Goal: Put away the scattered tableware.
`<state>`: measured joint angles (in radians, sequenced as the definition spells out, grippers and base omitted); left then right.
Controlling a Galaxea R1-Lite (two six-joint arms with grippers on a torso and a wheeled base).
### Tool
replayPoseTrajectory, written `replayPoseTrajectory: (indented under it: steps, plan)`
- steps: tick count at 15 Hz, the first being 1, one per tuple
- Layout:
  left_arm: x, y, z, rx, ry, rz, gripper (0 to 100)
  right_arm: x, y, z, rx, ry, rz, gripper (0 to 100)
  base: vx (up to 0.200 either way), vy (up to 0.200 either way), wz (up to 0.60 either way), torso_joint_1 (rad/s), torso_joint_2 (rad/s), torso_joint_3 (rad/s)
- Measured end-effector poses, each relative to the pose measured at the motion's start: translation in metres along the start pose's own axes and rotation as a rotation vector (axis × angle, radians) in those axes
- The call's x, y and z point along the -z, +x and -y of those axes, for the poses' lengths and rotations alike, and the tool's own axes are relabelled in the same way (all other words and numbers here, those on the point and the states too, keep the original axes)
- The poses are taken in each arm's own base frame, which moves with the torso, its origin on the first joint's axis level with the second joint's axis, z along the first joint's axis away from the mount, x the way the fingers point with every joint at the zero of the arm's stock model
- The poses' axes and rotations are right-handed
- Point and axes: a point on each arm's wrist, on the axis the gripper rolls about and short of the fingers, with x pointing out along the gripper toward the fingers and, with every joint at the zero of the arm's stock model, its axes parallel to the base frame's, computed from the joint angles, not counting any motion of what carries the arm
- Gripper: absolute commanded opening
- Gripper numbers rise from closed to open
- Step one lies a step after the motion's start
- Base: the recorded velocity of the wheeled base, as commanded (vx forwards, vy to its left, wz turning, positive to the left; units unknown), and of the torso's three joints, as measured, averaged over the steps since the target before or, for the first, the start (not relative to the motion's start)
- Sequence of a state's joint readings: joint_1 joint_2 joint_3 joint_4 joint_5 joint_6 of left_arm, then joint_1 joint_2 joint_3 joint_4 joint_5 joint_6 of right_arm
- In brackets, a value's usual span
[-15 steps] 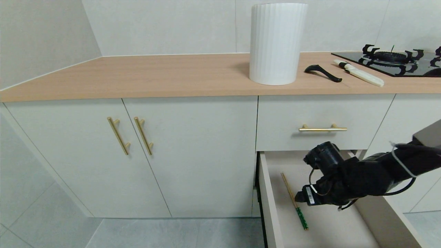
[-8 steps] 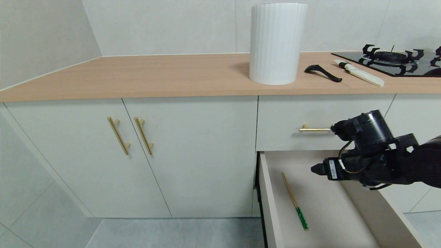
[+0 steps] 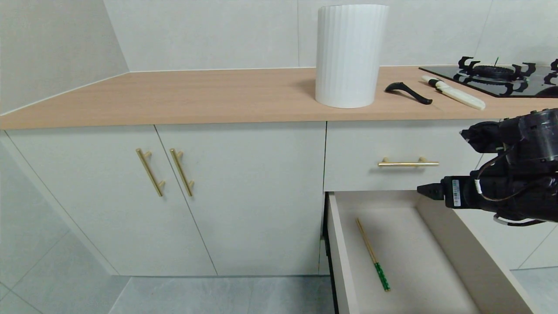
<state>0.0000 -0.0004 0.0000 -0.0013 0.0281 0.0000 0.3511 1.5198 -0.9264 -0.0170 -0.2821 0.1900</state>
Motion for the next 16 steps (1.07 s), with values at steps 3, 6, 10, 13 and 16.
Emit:
replayPoseTrajectory:
  steps: [3,6,10,13,16]
  plan:
    - [-0.0002,0.0,0.0,0.0,0.0,0.001,100,-0.0024,-0.0041,0.0025,0.002,0.007,0.018,100,0.0,0.0,0.0,0.085,-0.25,-0.264]
    - [-0.0001,0.0,0.0,0.0,0.0,0.0,100,-0.0025,-0.005,0.0033,0.004,0.007,0.02,100,0.0,0.0,0.0,0.129,-0.51,-0.307]
    - [0.0,0.0,0.0,0.0,0.0,0.0,100,-0.0027,-0.0056,0.0038,0.006,0.008,0.021,100,0.0,0.0,0.0,0.162,-0.47,-0.303]
    - [0.0,0.0,0.0,0.0,0.0,0.0,100,-0.0023,-0.0057,0.0037,0.005,0.007,0.02,100,0.0,0.0,0.0,0.175,-0.47,-0.291]
    - [0.0001,0.0,0.0,0.0,0.0,-0.001,100,-0.0022,-0.0056,0.0038,0.005,0.007,0.019,100,0.0,0.0,0.0,0.198,-0.48,-0.284]
